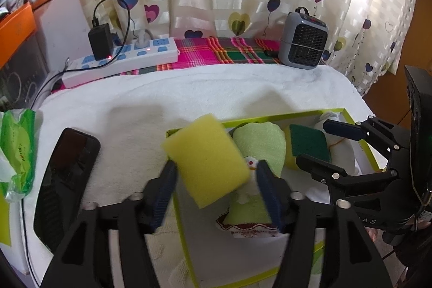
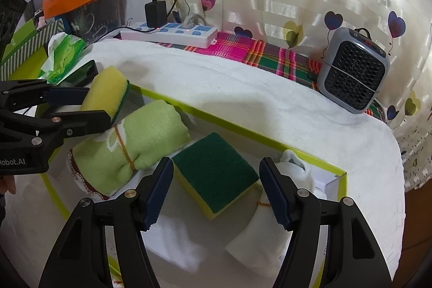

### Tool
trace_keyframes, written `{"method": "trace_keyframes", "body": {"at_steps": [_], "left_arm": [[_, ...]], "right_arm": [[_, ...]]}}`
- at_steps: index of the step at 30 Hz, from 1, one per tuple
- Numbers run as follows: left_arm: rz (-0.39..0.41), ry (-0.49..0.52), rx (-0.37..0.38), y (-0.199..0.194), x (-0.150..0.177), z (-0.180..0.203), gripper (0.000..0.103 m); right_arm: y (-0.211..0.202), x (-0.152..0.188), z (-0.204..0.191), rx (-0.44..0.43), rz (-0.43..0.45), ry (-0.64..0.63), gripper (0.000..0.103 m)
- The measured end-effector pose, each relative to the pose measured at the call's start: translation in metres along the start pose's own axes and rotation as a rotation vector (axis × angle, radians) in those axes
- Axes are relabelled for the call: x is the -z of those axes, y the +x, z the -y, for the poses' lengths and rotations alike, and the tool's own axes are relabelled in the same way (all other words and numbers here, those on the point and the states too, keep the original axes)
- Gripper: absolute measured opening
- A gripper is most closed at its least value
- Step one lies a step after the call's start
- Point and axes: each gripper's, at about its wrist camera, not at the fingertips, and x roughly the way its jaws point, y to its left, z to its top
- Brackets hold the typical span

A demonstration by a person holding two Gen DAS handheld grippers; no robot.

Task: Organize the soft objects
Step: 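Lower the yellow sponge beside the green towel while the right tool lowers the scouring sponge beside the white towel, then open both tools to release the sponges and withdraw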

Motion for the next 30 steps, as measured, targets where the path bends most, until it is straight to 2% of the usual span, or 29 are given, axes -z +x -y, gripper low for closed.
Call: {"method": "trace_keyframes", "body": {"at_steps": [30], "left_arm": [[0.042, -0.008, -0.026, -0.038, 0.019, 0.017, 0.067]], "right_arm": [[-0.036, 0.012, -0.003, -0.017, 0.05, 0.048, 0.067]]}}
